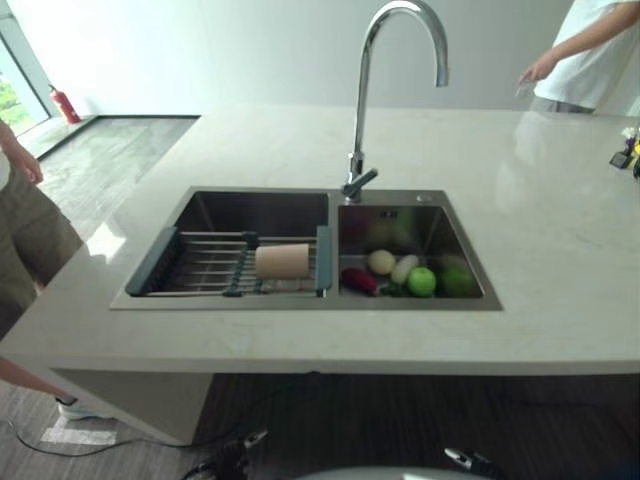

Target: Place the dishes in the dishwasher.

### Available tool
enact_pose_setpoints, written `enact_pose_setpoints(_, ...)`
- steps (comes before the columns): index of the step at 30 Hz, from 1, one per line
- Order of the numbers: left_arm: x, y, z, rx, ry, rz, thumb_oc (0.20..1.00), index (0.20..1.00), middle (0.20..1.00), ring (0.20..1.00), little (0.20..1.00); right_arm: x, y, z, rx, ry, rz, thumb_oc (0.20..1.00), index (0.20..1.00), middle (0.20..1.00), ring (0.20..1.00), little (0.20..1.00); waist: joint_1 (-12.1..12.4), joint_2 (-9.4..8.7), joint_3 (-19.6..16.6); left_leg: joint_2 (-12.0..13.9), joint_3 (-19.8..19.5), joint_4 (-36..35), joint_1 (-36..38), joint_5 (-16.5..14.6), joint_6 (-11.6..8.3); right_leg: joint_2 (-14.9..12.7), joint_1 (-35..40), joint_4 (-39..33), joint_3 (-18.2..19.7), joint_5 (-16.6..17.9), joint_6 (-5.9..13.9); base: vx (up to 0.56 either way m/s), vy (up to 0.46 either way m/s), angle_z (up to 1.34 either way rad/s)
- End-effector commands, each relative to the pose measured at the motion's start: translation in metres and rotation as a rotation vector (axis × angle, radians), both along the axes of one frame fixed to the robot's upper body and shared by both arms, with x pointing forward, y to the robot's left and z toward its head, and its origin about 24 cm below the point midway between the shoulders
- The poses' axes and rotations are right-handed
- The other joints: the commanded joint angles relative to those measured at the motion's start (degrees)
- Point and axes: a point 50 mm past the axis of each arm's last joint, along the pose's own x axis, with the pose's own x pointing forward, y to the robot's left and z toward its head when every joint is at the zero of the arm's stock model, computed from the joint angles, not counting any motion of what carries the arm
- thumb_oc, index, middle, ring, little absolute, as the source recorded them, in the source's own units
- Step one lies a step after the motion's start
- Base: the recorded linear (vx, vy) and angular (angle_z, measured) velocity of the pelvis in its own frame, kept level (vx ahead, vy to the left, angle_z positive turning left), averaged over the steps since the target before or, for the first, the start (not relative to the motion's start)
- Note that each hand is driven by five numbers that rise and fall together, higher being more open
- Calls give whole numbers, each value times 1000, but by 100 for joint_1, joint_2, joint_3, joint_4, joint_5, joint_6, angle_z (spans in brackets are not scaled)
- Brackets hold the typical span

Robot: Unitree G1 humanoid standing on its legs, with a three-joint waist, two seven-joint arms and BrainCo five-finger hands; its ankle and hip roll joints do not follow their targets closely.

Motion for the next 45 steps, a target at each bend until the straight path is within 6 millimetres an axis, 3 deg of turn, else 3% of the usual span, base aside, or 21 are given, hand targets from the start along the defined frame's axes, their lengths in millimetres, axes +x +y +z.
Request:
enact_pose_setpoints(1,16,9,4,1,-32,155,1000,1000,1000,1000,1000,23,-27,12,-77,-61,-15,1000,1000,1000,1000,1000,172,384,368,-70,-709,235,-118,-313,238,-290,129,360,-665,-109,238,19,26,20)
enact_pose_setpoints(7,7,54,20,53,-63,325,1000,1000,1000,1000,1000,16,-51,19,-108,-80,-92,1000,1000,1000,1000,1000,240,595,368,-213,-935,221,-249,-300,238,-348,27,421,-673,-149,231,-26,67,25)
enact_pose_setpoints(8,2,69,26,92,-45,338,1000,1000,1000,1000,1000,15,-54,20,-114,-83,-98,1000,1000,1000,1000,1000,246,627,368,-235,-956,207,-257,-292,232,-359,18,421,-671,-149,238,-42,70,26)
enact_pose_setpoints(10,-22,125,55,251,20,380,1000,1000,1000,1000,1000,15,-63,24,-133,-87,-98,1000,1000,1000,1000,1000,228,710,370,-270,-968,159,-243,-260,201,-386,18,388,-673,-145,262,-44,81,20)
enact_pose_setpoints(11,-26,134,61,279,20,395,1000,1000,1000,1000,1000,14,-64,25,-135,-87,-98,1000,1000,1000,1000,1000,221,722,366,-270,-960,149,-238,-253,194,-388,22,379,-675,-143,266,-21,66,3)
enact_pose_setpoints(12,-33,171,92,387,1,426,1000,1000,1000,1000,1000,14,-70,27,-146,-87,-97,1000,1000,1000,1000,1000,194,766,347,-264,-920,124,-231,-231,171,-388,15,355,-666,-135,279,-11,43,1)
enact_pose_setpoints(14,-35,184,104,424,-12,440,1000,1000,1000,1000,1000,13,-72,28,-149,-86,-98,1000,1000,1000,1000,1000,184,779,341,-265,-905,118,-230,-224,164,-389,12,348,-664,-133,286,-21,30,3)
enact_pose_setpoints(15,-36,226,154,556,-63,442,1000,1000,1000,1000,1000,10,-78,30,-156,-85,-109,1000,1000,1000,1000,1000,190,828,326,-256,-871,107,-244,-201,148,-392,2,336,-679,-117,308,-31,17,5)
enact_pose_setpoints(16,-36,231,161,580,-77,442,1000,1000,1000,1000,1000,9,-78,30,-157,-84,-111,1000,1000,1000,1000,1000,191,832,325,-256,-867,107,-246,-199,147,-394,3,334,-684,-115,311,-39,16,6)
enact_pose_setpoints(18,-29,268,231,733,-145,428,1000,1000,1000,1000,1000,4,-81,30,-162,-77,-123,1000,1000,1000,1000,1000,201,890,309,-253,-812,105,-254,-198,131,-403,13,313,-728,-98,334,-18,-6,6)
enact_pose_setpoints(19,-24,279,261,804,-180,411,1000,1000,1000,1000,1000,2,-81,30,-163,-73,-131,1000,1000,1000,1000,1000,209,903,293,-250,-787,102,-257,-201,122,-407,18,298,-757,-84,351,-4,-23,12)
enact_pose_setpoints(21,-18,289,296,894,-214,393,1000,1000,1000,1000,1000,0,-82,29,-161,-69,-137,1000,1000,1000,1000,1000,210,915,278,-245,-759,98,-251,-205,113,-403,28,290,-780,-80,362,2,-28,13)
enact_pose_setpoints(22,-10,295,324,975,-251,378,1000,1000,1000,1000,1000,0,-81,29,-159,-67,-137,1000,1000,1000,1000,1000,200,920,272,-238,-731,93,-250,-209,107,-399,30,278,-788,-75,368,4,-35,3)
enact_pose_setpoints(24,5,298,368,1068,-337,342,1000,1000,1000,1000,1000,-1,-79,28,-154,-65,-134,1000,1000,1000,1000,1000,171,919,256,-230,-675,86,-246,-218,101,-389,30,260,-800,-60,387,11,-51,0)
enact_pose_setpoints(26,20,296,395,1126,-389,304,1000,1000,1000,1000,1000,-1,-77,27,-150,-63,-129,1000,1000,1000,1000,1000,133,918,256,-230,-631,86,-233,-231,105,-378,30,258,-796,-56,395,17,-47,-1)
enact_pose_setpoints(28,50,286,433,1204,-512,220,1000,1000,1000,1000,1000,-3,-73,25,-143,-62,-120,1000,1000,1000,1000,1000,55,908,263,-233,-559,89,-219,-257,118,-361,26,248,-786,-43,410,27,-59,-1)
enact_pose_setpoints(30,71,278,447,1243,-577,128,1000,1000,1000,1000,1000,-5,-72,25,-137,-60,-121,1000,1000,1000,1000,1000,42,892,261,-228,-515,94,-212,-273,123,-356,22,245,-781,-39,417,31,-41,-6)
enact_pose_setpoints(32,117,252,465,1267,-707,-45,1000,1000,1000,1000,1000,-10,-67,22,-125,-51,-115,1000,1000,1000,1000,1000,-28,846,277,-222,-410,139,-178,-328,152,-342,-8,290,-744,-56,416,60,-40,-22)
enact_pose_setpoints(35,168,216,468,1300,-809,-245,1000,1000,1000,1000,1000,-18,-62,19,-108,-34,-110,1000,1000,1000,1000,1000,-56,743,320,-221,-335,306,-200,-435,207,-353,-82,355,-677,-45,410,66,-31,-26)
enact_pose_setpoints(37,189,195,462,1318,-844,-337,1000,1000,1000,1000,1000,-23,-62,19,-103,-27,-117,1000,1000,1000,1000,1000,-87,700,349,-228,-309,315,-226,-450,218,-359,-130,361,-641,-19,418,40,-10,-18)
enact_pose_setpoints(45,224,151,434,1347,-856,-582,1000,1000,1000,1000,1000,-30,-62,19,-109,-33,-124,1000,1000,1000,1000,1000,-259,647,433,-266,-72,187,-245,-420,232,-400,-285,366,-596,44,459,5,45,-9)
